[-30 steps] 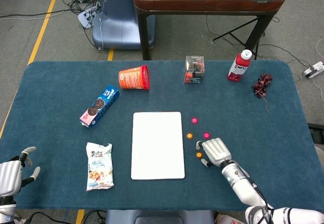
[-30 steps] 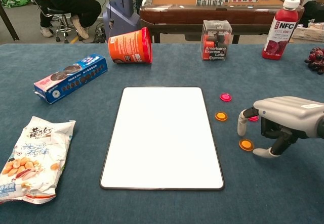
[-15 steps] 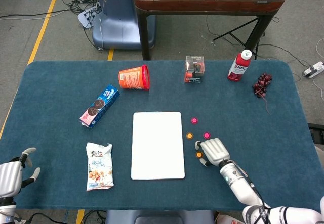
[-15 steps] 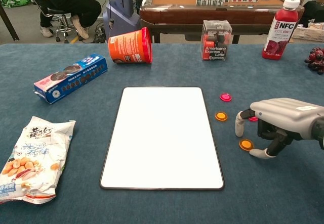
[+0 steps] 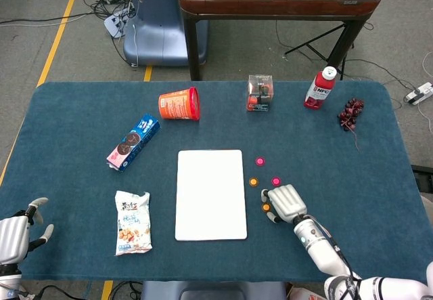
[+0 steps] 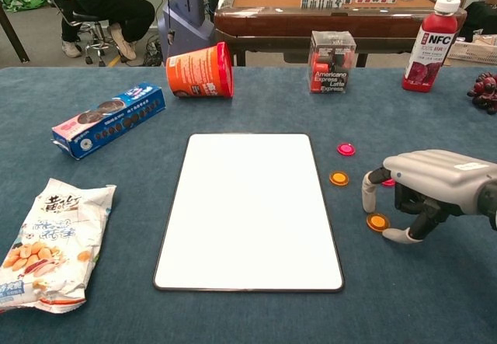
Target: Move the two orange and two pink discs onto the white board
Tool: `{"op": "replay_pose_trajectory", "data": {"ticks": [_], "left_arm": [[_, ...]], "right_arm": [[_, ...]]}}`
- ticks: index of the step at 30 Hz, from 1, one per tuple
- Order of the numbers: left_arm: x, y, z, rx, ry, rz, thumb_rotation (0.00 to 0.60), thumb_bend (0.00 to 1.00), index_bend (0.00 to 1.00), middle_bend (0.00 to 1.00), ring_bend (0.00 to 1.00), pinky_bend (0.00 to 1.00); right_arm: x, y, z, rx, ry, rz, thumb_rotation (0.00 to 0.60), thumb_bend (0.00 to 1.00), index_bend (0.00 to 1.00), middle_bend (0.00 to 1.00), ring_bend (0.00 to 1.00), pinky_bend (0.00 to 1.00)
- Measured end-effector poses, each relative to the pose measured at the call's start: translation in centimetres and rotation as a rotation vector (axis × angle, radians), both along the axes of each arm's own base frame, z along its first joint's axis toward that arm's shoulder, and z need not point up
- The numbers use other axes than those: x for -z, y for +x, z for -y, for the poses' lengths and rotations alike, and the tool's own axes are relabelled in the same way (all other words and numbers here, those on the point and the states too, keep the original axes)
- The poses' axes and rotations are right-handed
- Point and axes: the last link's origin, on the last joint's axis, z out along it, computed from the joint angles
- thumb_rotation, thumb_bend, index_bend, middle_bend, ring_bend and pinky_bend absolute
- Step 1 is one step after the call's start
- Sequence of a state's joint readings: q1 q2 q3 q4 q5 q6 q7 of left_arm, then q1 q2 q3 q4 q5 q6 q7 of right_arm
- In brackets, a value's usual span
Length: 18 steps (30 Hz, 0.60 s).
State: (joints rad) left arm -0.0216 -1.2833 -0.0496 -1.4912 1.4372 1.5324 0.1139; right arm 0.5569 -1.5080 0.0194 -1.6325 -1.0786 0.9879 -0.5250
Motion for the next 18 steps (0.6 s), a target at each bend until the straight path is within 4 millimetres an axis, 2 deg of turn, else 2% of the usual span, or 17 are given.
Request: {"op": "replay_pose_trajectory", "data": {"ticks": [8, 18], "left_arm": [[0.11, -0.09, 0.1, -0.004, -0.005, 0.001, 0.6, 0.29, 0.34, 0.58, 0.53, 0.73], [0.14, -0.09, 0.15, -0.005, -0.007, 0.002, 0.6, 0.29, 0.34, 0.58, 0.53, 0.73]], "right_arm": [[0.24, -0.26, -0.02, 0.0, -0.001, -0.011, 0.6, 0.26, 0.43, 1.0, 1.0, 1.0], [0.34, -0.16, -0.02, -0.01, -0.014, -0.005, 0.6, 0.26, 0.5, 1.0, 1.0, 1.0]]}}
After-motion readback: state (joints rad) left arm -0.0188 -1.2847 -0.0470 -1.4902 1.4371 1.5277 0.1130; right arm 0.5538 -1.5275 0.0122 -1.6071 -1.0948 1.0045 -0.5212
